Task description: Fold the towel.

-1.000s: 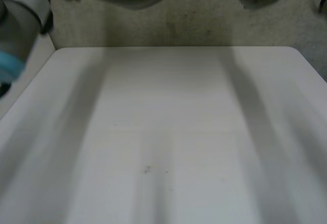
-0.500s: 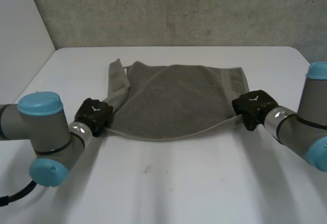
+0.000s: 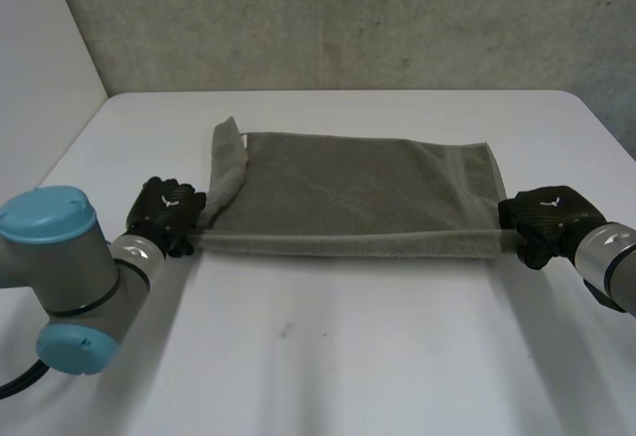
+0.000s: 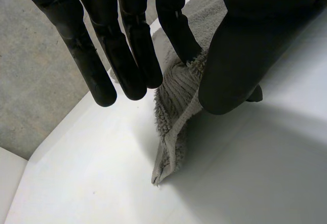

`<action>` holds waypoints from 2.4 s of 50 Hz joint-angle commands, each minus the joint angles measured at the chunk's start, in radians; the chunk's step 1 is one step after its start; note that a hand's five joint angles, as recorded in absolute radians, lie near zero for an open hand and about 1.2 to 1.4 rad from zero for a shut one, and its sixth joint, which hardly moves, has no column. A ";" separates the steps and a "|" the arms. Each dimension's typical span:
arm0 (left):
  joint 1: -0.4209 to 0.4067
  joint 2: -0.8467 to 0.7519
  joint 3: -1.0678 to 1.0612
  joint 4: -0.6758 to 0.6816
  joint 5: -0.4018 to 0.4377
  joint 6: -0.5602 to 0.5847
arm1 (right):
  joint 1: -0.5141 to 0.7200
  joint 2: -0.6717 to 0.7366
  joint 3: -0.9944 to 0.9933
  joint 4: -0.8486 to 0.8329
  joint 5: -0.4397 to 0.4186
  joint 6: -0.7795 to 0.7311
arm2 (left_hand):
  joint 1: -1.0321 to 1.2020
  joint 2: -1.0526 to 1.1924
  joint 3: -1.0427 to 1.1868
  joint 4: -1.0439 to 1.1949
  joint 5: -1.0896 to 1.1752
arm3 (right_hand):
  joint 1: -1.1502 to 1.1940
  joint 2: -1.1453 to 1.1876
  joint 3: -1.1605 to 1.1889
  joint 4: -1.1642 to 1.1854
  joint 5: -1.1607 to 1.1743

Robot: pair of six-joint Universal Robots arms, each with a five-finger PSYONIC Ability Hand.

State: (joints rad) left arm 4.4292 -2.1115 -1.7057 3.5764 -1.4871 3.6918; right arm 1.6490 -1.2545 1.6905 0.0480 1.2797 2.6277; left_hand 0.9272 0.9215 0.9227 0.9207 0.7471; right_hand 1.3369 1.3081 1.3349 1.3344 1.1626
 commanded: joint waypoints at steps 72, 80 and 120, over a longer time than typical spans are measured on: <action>0.012 0.122 1.093 -0.245 0.041 -0.303 | 0.111 0.164 -1.220 -0.236 0.133 0.191 | 0.469 0.475 0.474 0.476 0.475 | 0.059 0.088 0.061 0.062 0.059; 0.073 0.130 0.924 -0.301 0.005 -0.383 | 0.112 0.161 -1.116 0.088 0.101 0.193 | 0.469 0.475 0.474 0.476 0.475 | 0.059 0.088 0.061 0.062 0.059; 0.110 0.205 -0.233 0.012 0.129 0.048 | 0.026 0.018 -0.025 -0.023 0.012 -0.008 | -0.106 -0.100 -0.101 -0.099 -0.100 | 0.059 0.088 0.061 0.062 0.059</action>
State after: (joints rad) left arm 4.5404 -1.9165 -1.9162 3.5641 -1.3568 3.7406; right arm 1.6879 -1.2230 1.6474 0.0280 1.2940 2.6177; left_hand 0.8891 0.8873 0.8882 0.8871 0.7116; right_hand 1.3464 1.3083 1.3394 1.3415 1.1627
